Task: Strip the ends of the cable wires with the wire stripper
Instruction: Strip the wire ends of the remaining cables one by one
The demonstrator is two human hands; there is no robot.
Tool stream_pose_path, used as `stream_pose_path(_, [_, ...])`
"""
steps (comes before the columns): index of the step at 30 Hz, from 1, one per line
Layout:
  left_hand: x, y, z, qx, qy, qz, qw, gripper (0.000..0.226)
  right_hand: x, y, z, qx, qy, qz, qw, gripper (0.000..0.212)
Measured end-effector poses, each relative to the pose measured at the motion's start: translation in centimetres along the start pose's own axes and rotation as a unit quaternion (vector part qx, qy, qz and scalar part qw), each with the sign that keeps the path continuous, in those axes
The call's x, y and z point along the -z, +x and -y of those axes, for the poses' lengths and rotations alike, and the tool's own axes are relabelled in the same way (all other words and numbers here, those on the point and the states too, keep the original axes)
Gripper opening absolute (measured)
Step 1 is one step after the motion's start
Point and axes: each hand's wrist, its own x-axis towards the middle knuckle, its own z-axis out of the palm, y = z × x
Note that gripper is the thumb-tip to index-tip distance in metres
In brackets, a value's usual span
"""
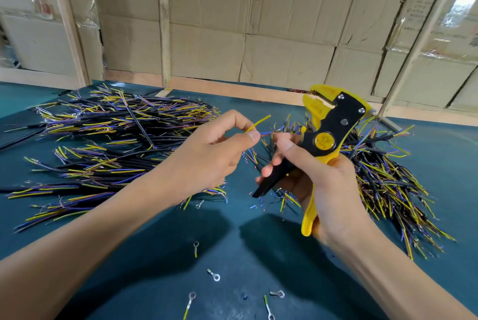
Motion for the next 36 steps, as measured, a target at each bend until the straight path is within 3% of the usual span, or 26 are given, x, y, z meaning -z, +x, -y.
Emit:
stream_pose_path(5, [-0.3, 0.0, 0.7, 0.017, -0.028, 0.023, 0.999, 0.022, 0.0, 0.1, 0.1, -0.001, -0.009, -0.023, 1.000, 0.004])
stream_pose_path(13, [-0.2, 0.4, 1.4, -0.012, -0.112, -0.034, 0.993, 0.016, -0.2, -0.1, -0.4, -0.033, -0.036, -0.019, 0.999, 0.005])
stream_pose_path(19, [0.0, 0.3, 1.2, -0.063, -0.086, -0.090, 0.990, 0.020, -0.2, -0.2, -0.2, -0.068, -0.019, 0.028, 0.997, 0.012])
stream_pose_path(25, [1.0, 0.8, 0.7, -0.092, -0.112, -0.169, 0.975, 0.019, -0.4, -0.6, 0.0, -0.142, 0.003, 0.127, 0.982, 0.017])
stream_pose_path(36, [0.7, 0.6, 0.4, -0.116, -0.155, -0.155, 0.969, 0.018, -0.5, -0.8, 0.1, -0.151, -0.006, 0.157, 0.976, 0.021])
